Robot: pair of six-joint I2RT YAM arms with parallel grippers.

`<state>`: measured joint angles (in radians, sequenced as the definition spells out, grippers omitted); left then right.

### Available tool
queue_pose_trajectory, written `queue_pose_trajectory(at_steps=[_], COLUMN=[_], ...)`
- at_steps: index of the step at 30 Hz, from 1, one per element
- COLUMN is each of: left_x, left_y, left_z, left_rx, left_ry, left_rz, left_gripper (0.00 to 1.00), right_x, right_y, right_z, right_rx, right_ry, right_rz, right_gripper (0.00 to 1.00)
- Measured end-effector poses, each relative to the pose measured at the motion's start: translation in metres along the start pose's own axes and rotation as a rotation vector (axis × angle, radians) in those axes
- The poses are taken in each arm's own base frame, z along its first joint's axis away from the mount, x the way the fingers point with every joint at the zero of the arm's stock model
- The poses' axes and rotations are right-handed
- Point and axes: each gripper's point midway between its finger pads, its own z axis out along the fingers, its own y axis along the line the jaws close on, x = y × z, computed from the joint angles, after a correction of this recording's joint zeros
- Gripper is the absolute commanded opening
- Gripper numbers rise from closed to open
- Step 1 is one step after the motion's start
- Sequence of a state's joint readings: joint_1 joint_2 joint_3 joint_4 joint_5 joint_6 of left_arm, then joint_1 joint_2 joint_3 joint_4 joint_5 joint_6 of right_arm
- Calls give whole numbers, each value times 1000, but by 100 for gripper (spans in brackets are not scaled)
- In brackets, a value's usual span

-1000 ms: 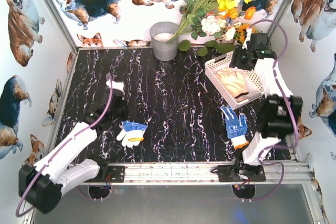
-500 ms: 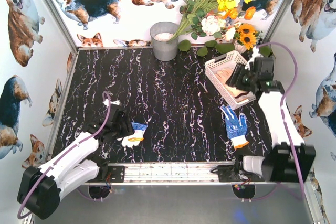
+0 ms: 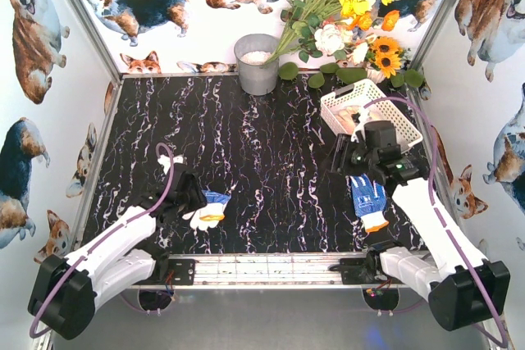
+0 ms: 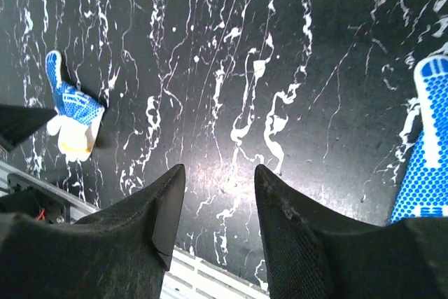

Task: Put the gloves into the storage basket
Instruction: Adjust the glove at the center of the board.

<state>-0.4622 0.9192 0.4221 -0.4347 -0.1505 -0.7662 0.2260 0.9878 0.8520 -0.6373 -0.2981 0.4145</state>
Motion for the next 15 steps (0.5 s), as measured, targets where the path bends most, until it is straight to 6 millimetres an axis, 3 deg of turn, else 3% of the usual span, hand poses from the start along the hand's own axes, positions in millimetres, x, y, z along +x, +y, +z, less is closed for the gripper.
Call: queue_pose_trajectory(at_steps=[6, 15], left_x=[-25, -48], left_y=[14, 31], left_z=[7, 21], left_rx=[-75, -111], left_ry=[-51, -83], left_rz=[-26, -63], left_gripper=[33, 27], right_x=[19, 25], right_y=[9, 17], right_z=[1, 1], right_rx=[-19, -29], right_ry=[31, 42], right_rz=[17, 22], right_gripper=[45, 45])
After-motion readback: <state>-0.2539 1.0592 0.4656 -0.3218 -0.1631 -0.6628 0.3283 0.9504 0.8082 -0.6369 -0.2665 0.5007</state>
